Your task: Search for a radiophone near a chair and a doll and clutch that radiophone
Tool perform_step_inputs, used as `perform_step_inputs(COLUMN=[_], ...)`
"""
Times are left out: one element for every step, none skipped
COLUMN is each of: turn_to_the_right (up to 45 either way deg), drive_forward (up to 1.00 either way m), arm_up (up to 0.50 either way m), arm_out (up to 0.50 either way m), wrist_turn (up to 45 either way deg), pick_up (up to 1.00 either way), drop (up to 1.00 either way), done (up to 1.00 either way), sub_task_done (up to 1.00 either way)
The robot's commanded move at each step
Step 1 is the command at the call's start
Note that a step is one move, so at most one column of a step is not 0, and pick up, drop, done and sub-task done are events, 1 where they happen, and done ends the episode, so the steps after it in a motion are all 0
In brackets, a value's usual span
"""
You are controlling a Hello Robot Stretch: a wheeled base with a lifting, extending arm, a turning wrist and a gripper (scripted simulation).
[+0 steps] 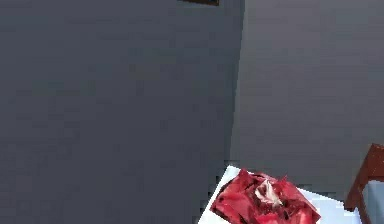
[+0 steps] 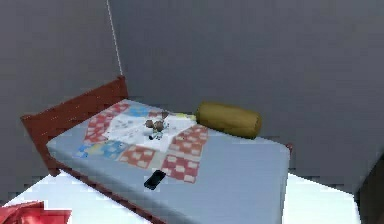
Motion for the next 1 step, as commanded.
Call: perform_step_inputs(turn_to_the_right=[0.0], drive_forward=[0.35], arm_up=[0.0], arm_out=[0.0], wrist_turn=[0.0], pick_up=[0.0], drop=[0.0], done=[0.0], sub_task_done=[0.0])
